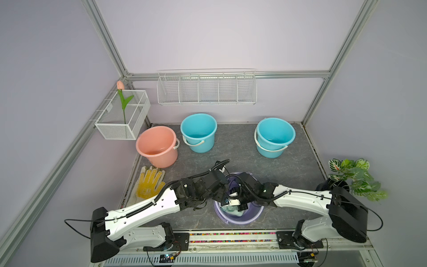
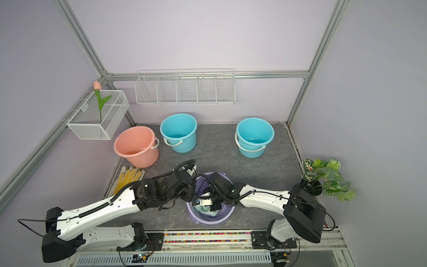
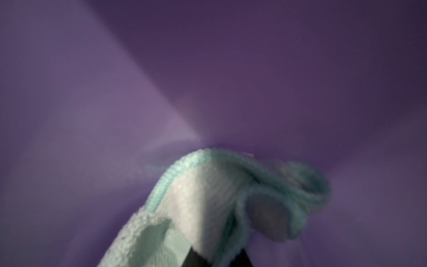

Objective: Wipe the inside of the bucket with a cloth
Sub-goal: Wipe the dirt from the inside of the bucket.

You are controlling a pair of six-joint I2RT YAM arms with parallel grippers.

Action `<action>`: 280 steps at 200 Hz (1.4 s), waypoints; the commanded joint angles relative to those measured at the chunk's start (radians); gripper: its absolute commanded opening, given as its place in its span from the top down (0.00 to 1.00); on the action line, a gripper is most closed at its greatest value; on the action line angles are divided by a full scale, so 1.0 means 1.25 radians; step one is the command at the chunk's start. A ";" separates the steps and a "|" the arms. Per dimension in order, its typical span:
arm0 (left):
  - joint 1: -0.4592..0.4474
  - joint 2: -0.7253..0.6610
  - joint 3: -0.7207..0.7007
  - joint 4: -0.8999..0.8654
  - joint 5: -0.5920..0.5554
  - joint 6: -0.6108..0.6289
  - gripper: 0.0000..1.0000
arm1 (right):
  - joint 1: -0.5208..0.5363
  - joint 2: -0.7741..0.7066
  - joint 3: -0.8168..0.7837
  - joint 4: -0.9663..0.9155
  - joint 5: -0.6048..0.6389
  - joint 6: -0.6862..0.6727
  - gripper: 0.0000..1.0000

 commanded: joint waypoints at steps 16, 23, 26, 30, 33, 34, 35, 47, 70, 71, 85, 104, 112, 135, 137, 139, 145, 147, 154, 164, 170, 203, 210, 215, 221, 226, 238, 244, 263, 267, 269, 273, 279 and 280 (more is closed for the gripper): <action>-0.007 0.010 0.013 0.057 -0.003 -0.002 1.00 | 0.035 0.024 -0.072 0.290 0.163 0.080 0.93; -0.007 0.010 0.013 0.056 -0.003 -0.002 1.00 | 0.043 0.026 -0.076 0.300 0.200 0.074 0.93; -0.008 0.011 0.014 0.056 -0.003 -0.001 1.00 | 0.048 0.027 -0.077 0.303 0.216 0.068 0.93; -0.007 0.011 0.013 0.055 -0.003 -0.001 1.00 | 0.053 0.028 -0.078 0.306 0.237 0.063 0.93; -0.008 0.011 0.013 0.055 -0.003 -0.001 1.00 | 0.058 0.029 -0.079 0.308 0.252 0.058 0.93; -0.007 0.011 0.014 0.056 -0.003 -0.001 1.00 | 0.059 0.029 -0.078 0.308 0.259 0.055 0.93; -0.007 0.011 0.013 0.056 -0.003 -0.001 1.00 | 0.060 0.030 -0.079 0.309 0.265 0.054 0.93; -0.008 0.011 0.013 0.057 -0.004 0.000 1.00 | 0.079 0.034 -0.078 0.307 0.335 0.027 0.93; -0.007 0.012 0.014 0.058 -0.005 0.000 1.00 | 0.105 0.040 -0.064 0.275 0.471 -0.029 0.93; -0.008 0.012 0.014 0.058 -0.005 0.000 1.00 | 0.107 0.040 -0.063 0.272 0.475 -0.032 0.93; -0.007 0.014 0.015 0.058 -0.003 0.000 1.00 | 0.121 0.037 -0.052 0.240 0.554 -0.073 0.93; -0.008 0.015 0.014 0.056 -0.008 0.000 1.00 | 0.136 0.019 -0.044 0.205 0.637 -0.125 0.93; -0.007 0.016 0.015 0.055 -0.008 0.000 1.00 | 0.141 0.005 -0.040 0.179 0.666 -0.150 0.93; -0.008 0.016 0.016 0.056 -0.009 0.000 1.00 | 0.156 -0.047 -0.038 0.119 0.697 -0.203 0.93; -0.007 0.016 0.016 0.056 -0.009 0.000 1.00 | 0.157 -0.053 -0.039 0.114 0.697 -0.206 0.93; -0.008 0.016 0.016 0.056 -0.008 0.000 1.00 | 0.158 -0.061 -0.039 0.108 0.696 -0.209 0.93; -0.007 0.015 0.017 0.056 -0.008 0.000 1.00 | 0.162 -0.080 -0.042 0.093 0.691 -0.218 0.93; -0.007 0.015 0.017 0.056 -0.008 0.000 1.00 | 0.164 -0.088 -0.042 0.088 0.690 -0.221 0.93; -0.008 0.014 0.017 0.058 -0.008 0.000 1.00 | 0.166 -0.112 -0.044 0.067 0.678 -0.231 0.93; -0.007 0.013 0.018 0.060 -0.008 0.001 1.00 | 0.171 -0.152 -0.048 0.045 0.660 -0.244 0.93; -0.007 0.012 0.017 0.061 -0.008 0.001 1.00 | 0.174 -0.173 -0.049 0.034 0.651 -0.253 0.93; -0.007 0.008 0.013 0.065 -0.008 0.002 1.00 | 0.189 -0.274 -0.056 0.009 0.635 -0.337 0.93; -0.007 0.009 0.012 0.067 -0.007 0.001 1.00 | 0.192 -0.288 -0.055 0.013 0.638 -0.359 0.92; -0.007 0.007 0.011 0.068 -0.006 0.001 1.00 | 0.193 -0.298 -0.056 0.018 0.641 -0.377 0.92; -0.008 0.006 0.010 0.069 -0.004 0.001 1.00 | 0.194 -0.307 -0.057 0.029 0.645 -0.401 0.92; -0.007 0.006 0.009 0.071 -0.003 0.000 1.00 | 0.195 -0.313 -0.059 0.044 0.648 -0.422 0.92; -0.007 0.001 0.006 0.076 -0.001 0.000 1.00 | 0.195 -0.323 -0.065 0.086 0.661 -0.474 0.92; -0.008 0.001 0.006 0.077 0.000 0.000 1.00 | 0.194 -0.325 -0.067 0.108 0.668 -0.502 0.91; -0.008 -0.004 0.003 0.077 0.002 0.000 1.00 | 0.194 -0.319 -0.073 0.187 0.692 -0.586 0.92; -0.008 -0.005 0.003 0.076 0.001 0.000 1.00 | 0.193 -0.317 -0.074 0.202 0.697 -0.603 0.92; -0.008 -0.005 0.002 0.077 0.001 0.000 1.00 | 0.193 -0.315 -0.074 0.208 0.697 -0.612 0.92; -0.008 -0.006 0.002 0.077 0.002 0.000 1.00 | 0.192 -0.312 -0.073 0.220 0.701 -0.626 0.92; -0.008 -0.009 0.001 0.077 0.002 0.000 1.00 | 0.188 -0.305 -0.073 0.238 0.706 -0.646 0.93; -0.008 -0.009 0.001 0.076 0.001 0.000 1.00 | 0.187 -0.304 -0.073 0.241 0.706 -0.649 0.93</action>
